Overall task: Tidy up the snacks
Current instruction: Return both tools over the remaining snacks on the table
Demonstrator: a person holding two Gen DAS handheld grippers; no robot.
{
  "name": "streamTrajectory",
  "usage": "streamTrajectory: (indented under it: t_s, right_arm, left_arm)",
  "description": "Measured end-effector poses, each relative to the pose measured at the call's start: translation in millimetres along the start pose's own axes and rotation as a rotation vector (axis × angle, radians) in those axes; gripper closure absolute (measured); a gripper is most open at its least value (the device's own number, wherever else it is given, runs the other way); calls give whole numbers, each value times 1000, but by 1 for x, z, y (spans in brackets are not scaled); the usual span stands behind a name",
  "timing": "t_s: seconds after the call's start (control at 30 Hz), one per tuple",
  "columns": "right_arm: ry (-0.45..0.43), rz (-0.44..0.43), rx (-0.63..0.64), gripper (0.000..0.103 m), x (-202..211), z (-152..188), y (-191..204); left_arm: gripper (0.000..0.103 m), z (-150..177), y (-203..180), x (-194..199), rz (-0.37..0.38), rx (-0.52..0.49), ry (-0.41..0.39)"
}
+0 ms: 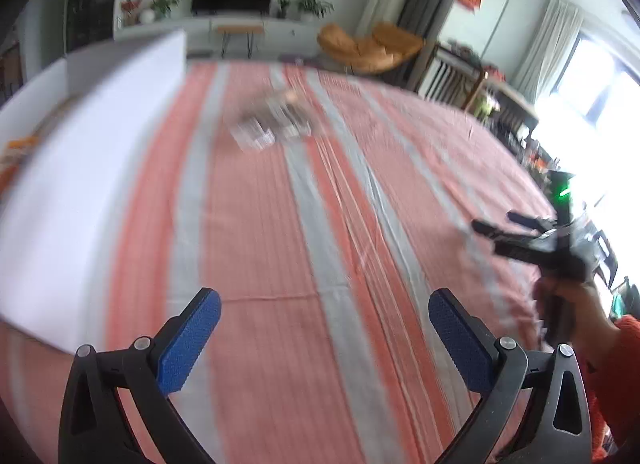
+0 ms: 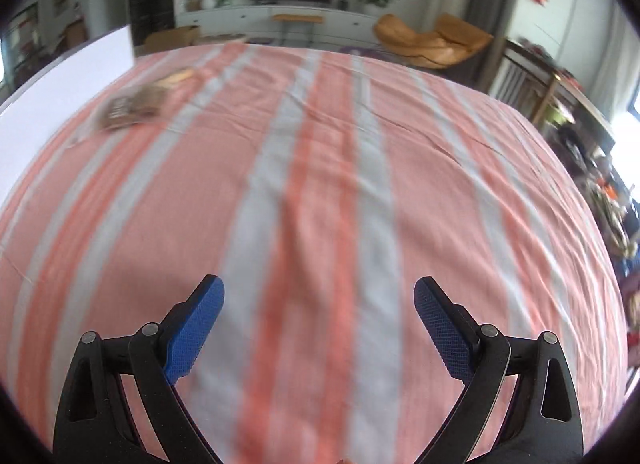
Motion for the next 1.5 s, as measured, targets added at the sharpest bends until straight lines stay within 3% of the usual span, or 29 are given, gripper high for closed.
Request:
streamTrajectory:
  t_s: [0.1, 0.23, 0.47, 1.5]
  right_arm:
    - [2, -7, -76, 6, -1, 8, -24]
    - [2, -52, -139, 4, -9, -11, -35]
    - [23, -32, -138, 2, -10, -14, -36]
    - [21, -32, -139, 1, -6, -6, -40]
  left_arm:
    - [0, -2, -19, -36, -52, -13, 25]
    - [0, -20, -30, -67, -120, -33, 11]
    - [0, -20, -32, -77, -241, -119, 14]
    - [0, -19, -29, -74, -235, -114, 15]
Point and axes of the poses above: each gripper's, at about its wrist camera, not at the fingertips, and x roughly against the way its jaws point, y to its left, z to its underside, the point moved 4 cm from there along -x, roughly the way its jaws point, and after that the axes turned 10 degrees about -z, right-handed, at the moved point
